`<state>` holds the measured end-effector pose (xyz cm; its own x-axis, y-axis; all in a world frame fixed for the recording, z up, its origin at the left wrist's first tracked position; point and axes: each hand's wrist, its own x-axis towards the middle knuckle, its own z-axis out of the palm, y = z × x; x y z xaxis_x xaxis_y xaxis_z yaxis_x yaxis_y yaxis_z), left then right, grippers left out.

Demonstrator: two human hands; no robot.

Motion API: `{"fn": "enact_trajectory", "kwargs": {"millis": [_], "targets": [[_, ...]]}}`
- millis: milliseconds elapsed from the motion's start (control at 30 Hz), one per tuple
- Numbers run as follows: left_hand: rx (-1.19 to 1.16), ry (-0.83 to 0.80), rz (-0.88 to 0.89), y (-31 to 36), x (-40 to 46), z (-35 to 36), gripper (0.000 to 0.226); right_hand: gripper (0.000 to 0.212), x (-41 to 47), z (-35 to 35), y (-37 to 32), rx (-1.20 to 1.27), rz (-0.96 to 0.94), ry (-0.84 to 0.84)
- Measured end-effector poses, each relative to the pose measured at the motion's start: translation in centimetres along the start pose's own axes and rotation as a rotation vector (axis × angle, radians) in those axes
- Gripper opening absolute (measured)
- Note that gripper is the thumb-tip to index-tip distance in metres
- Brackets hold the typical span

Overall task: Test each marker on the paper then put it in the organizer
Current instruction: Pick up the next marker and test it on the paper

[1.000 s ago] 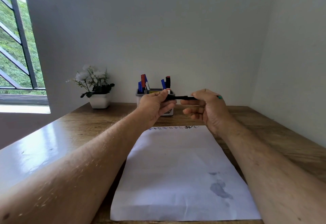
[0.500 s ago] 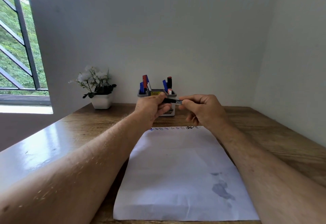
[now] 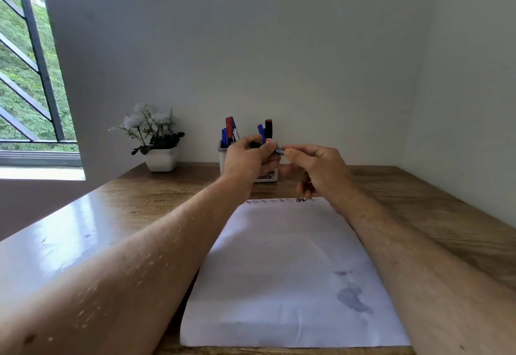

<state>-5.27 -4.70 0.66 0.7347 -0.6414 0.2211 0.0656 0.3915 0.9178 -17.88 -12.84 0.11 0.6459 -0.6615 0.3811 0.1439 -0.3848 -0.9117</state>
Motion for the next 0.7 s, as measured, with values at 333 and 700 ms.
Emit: {"fn": "enact_trajectory", "kwargs": {"millis": [333,700], "targets": [[0.325,0.276,0.653,3.4,1.1,-0.4,0.042,0.038,0.5,-1.2,1.0,-0.579,-0.220,0.175],[0.644,0.226,0.732,4.0,5.3,1.7,0.046,0.064,1.7,-0.8,2.0,-0.653,-0.283,0.124]]}}
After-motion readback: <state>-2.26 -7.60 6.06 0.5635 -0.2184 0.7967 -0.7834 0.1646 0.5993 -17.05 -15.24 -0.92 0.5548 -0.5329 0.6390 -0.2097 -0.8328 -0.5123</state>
